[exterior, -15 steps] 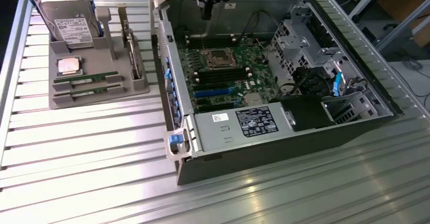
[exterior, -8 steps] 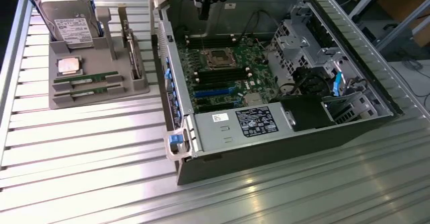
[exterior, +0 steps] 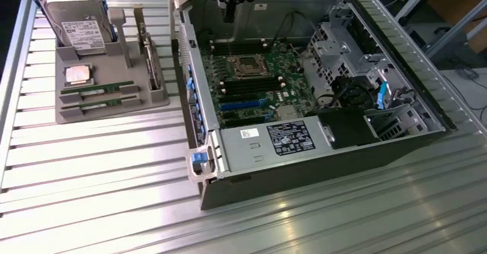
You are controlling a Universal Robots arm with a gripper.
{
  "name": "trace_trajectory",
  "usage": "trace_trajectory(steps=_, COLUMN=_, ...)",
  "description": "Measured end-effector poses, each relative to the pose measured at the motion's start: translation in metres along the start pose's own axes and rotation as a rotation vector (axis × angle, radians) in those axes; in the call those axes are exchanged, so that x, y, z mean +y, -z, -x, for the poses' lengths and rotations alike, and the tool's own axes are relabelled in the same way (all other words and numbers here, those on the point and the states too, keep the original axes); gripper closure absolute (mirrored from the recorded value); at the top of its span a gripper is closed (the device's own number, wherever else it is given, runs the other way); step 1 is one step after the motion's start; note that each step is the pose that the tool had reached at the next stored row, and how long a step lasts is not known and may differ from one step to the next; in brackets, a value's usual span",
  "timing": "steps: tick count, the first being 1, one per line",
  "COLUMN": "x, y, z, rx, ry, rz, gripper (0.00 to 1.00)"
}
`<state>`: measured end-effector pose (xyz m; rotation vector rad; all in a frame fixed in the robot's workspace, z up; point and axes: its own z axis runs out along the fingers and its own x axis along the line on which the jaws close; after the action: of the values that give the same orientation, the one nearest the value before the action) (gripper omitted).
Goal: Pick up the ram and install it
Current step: 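Reach for the ram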
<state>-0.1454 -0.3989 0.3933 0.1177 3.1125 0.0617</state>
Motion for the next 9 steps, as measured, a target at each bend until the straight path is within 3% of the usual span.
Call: trace_trajectory(steps=9, x=-0.0002, y=0.0001, z=-0.0030, rx=0.0000, ry=0.000, rz=0.0000, gripper=0.90)
